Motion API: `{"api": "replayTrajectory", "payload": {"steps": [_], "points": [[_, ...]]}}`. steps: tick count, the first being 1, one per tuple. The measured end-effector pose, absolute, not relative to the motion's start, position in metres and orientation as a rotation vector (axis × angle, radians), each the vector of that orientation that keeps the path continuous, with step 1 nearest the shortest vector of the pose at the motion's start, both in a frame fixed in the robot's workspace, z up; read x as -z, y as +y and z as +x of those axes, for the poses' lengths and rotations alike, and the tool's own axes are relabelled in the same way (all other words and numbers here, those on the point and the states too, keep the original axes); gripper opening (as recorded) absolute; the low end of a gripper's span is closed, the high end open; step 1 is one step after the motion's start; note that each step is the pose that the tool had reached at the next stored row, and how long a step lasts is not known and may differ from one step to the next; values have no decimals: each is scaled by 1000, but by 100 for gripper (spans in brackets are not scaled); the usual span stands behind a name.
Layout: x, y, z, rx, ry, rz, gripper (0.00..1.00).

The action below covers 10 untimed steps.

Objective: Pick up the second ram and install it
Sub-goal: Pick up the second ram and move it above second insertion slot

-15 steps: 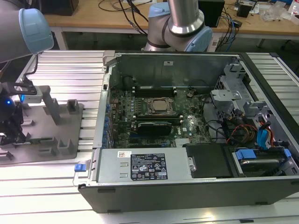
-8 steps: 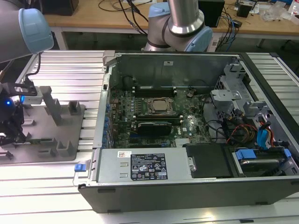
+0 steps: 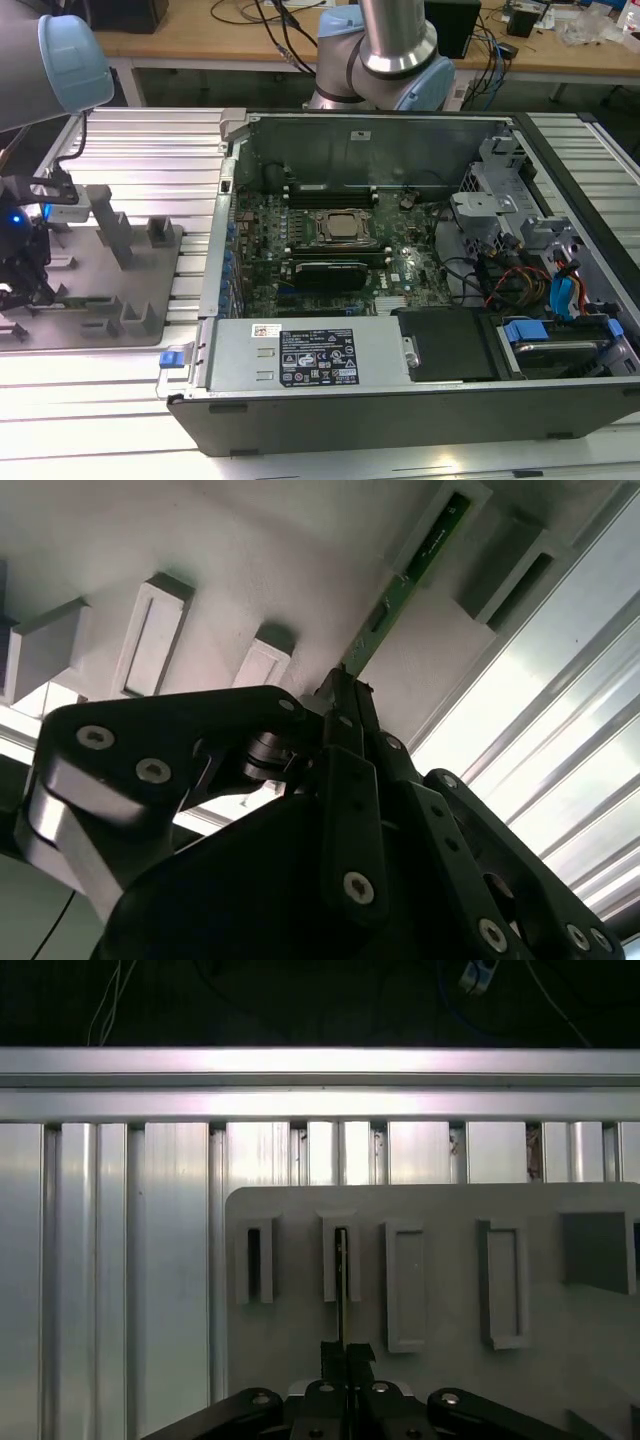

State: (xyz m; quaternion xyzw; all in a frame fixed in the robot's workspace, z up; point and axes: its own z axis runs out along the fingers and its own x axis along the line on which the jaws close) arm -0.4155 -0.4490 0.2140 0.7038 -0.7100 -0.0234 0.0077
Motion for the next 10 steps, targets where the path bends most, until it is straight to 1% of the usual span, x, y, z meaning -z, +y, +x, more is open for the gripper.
{"api": "replayTrajectory", "payload": {"steps": [7, 10], "points": [[-218, -449, -416, 73, -2220, 2201, 9], [-230, -449, -416, 73, -2219, 2200, 9]]}}
